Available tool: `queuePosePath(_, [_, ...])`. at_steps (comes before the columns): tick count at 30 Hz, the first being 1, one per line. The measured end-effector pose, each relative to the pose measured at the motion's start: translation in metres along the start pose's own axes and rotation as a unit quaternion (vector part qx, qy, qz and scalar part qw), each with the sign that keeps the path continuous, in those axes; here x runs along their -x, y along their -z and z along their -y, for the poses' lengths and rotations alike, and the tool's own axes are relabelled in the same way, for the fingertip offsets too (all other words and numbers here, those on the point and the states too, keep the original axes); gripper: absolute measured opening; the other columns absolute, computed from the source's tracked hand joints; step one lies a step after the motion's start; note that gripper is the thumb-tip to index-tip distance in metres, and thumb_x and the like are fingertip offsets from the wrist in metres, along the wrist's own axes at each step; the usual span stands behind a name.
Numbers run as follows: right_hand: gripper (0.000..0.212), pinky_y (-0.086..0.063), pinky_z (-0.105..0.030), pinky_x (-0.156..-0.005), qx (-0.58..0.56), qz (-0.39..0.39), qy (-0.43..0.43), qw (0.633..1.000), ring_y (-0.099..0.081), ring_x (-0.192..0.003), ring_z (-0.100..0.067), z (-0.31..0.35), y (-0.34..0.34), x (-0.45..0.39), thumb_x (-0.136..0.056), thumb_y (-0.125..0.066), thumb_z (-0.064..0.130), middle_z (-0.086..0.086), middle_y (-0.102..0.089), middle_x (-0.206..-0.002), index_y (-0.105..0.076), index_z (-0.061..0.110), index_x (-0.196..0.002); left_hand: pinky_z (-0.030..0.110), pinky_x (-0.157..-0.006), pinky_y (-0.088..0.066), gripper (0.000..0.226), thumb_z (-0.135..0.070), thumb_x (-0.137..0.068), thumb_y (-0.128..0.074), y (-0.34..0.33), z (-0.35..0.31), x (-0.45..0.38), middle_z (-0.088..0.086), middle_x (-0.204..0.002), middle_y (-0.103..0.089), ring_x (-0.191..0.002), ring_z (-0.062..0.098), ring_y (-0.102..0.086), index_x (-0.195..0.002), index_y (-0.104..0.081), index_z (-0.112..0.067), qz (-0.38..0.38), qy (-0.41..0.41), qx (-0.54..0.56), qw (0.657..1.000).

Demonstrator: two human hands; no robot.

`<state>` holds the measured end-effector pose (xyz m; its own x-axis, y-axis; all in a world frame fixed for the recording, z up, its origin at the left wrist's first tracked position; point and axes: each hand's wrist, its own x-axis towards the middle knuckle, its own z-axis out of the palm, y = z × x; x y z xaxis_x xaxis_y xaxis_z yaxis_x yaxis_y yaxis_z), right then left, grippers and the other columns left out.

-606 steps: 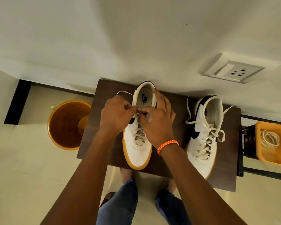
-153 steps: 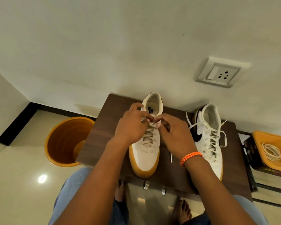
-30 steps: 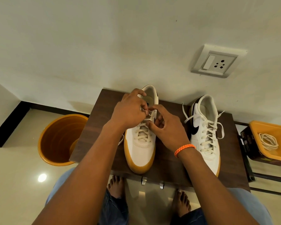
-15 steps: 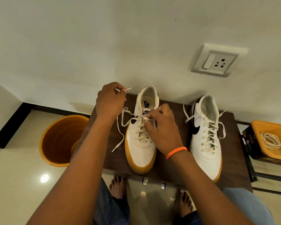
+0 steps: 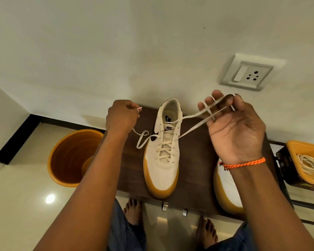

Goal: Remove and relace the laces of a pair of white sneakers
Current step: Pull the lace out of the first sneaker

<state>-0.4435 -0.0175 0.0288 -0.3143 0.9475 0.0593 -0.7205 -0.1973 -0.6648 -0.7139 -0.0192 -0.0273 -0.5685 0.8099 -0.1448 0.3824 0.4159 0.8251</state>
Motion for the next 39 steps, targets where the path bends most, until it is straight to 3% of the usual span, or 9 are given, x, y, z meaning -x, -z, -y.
queuePosePath(7, [0.018,-0.057,-0.043,-0.087,0.090,-0.125,0.011,0.988,-0.064,-0.077,-0.023,-0.013,0.012,-0.002,-0.103,-0.051,0.014,-0.010,-0.065,-0.089,-0.059,0.012,-0.088,0.043,-0.102,-0.052,0.035,-0.027,-0.094,-0.075,-0.006,0.001,0.002,0.003,-0.139,-0.061,-0.126,0.028,-0.060,-0.129,-0.069,-0.029,-0.012,-0.088,-0.127,0.988])
queuePosePath(10, [0.018,-0.061,-0.039,-0.077,0.218,-0.225,-0.070,0.947,-0.068,-0.075,-0.027,-0.036,0.028,-0.008,-0.102,-0.056,0.011,-0.014,-0.070,-0.083,-0.065,0.008,-0.087,0.040,-0.109,-0.048,0.019,-0.026,-0.096,-0.073,-0.013,-0.007,0.004,-0.002,-0.147,-0.050,-0.136,0.021,-0.050,-0.112,-0.075,-0.036,0.026,-0.173,-0.078,0.982])
queuePosePath(12, [0.024,-0.058,-0.037,-0.075,0.461,-0.227,-0.151,0.845,-0.069,-0.080,-0.028,-0.049,0.042,-0.006,-0.102,-0.059,0.017,-0.013,-0.073,-0.084,-0.071,0.010,-0.082,0.037,-0.112,-0.044,0.016,-0.022,-0.097,-0.072,-0.015,-0.013,0.008,-0.008,-0.152,-0.044,-0.140,0.015,-0.045,-0.095,-0.078,-0.037,0.118,-0.198,-0.016,0.973])
queuePosePath(15, [0.017,-0.048,-0.032,-0.075,0.745,-0.181,-0.070,0.638,-0.064,-0.082,-0.021,-0.060,0.050,0.000,-0.098,-0.063,0.023,-0.005,-0.072,-0.088,-0.074,0.017,-0.087,0.049,-0.123,-0.027,0.021,-0.023,-0.095,-0.073,-0.020,-0.017,0.017,-0.018,-0.167,-0.024,-0.155,0.021,-0.020,-0.088,-0.079,-0.042,0.229,-0.222,-0.103,0.942])
queuePosePath(20, [0.050,-0.050,-0.012,-0.077,0.689,0.015,0.017,0.724,-0.058,-0.087,-0.005,-0.060,0.033,0.000,-0.091,-0.060,0.004,0.008,-0.052,-0.108,-0.066,0.036,-0.129,0.058,-0.129,-0.009,0.018,-0.033,-0.093,-0.073,-0.027,-0.017,0.028,-0.023,-0.173,0.007,-0.161,0.021,0.004,-0.103,-0.079,-0.046,0.334,-0.212,-0.193,0.898])
queuePosePath(24, [0.050,-0.054,-0.024,-0.084,0.725,0.084,-0.036,0.682,-0.057,-0.097,-0.006,-0.066,0.037,0.003,-0.093,-0.066,0.022,0.010,-0.044,-0.118,-0.058,0.037,-0.140,0.062,-0.128,-0.009,0.015,-0.035,-0.093,-0.075,-0.030,-0.017,0.033,-0.023,-0.173,0.015,-0.162,0.021,0.008,-0.092,-0.075,-0.050,0.370,-0.203,-0.203,0.884])
queuePosePath(30, [0.053,-0.060,-0.035,-0.081,0.755,0.088,-0.011,0.650,-0.061,-0.101,-0.008,-0.064,0.044,0.001,-0.082,-0.076,0.058,0.014,-0.050,-0.122,-0.056,0.042,-0.128,0.052,-0.122,-0.027,0.005,-0.029,-0.090,-0.079,-0.034,-0.017,0.031,-0.024,-0.173,-0.006,-0.156,0.020,-0.013,-0.092,-0.084,-0.030,0.347,-0.225,-0.171,0.894])
queuePosePath(34, [0.045,-0.059,-0.036,-0.076,0.766,0.072,-0.002,0.638,-0.059,-0.093,-0.008,-0.064,0.044,0.002,-0.078,-0.080,0.054,0.014,-0.050,-0.116,-0.056,0.041,-0.114,0.041,-0.109,-0.049,0.011,-0.012,-0.089,-0.076,-0.015,-0.021,0.024,-0.021,-0.161,-0.035,-0.125,0.003,-0.054,-0.080,-0.082,-0.015,0.347,-0.154,-0.029,0.925])
queuePosePath(39, [0.045,-0.060,-0.040,-0.079,0.740,0.072,-0.004,0.669,-0.059,-0.094,-0.009,-0.065,0.048,0.000,-0.077,-0.081,0.051,0.012,-0.051,-0.116,-0.057,0.042,-0.114,0.031,-0.106,-0.044,0.010,-0.017,-0.092,-0.073,-0.014,-0.018,0.019,-0.014,-0.151,-0.046,-0.127,0.009,-0.054,-0.088,-0.082,-0.019,0.316,-0.110,0.012,0.942])
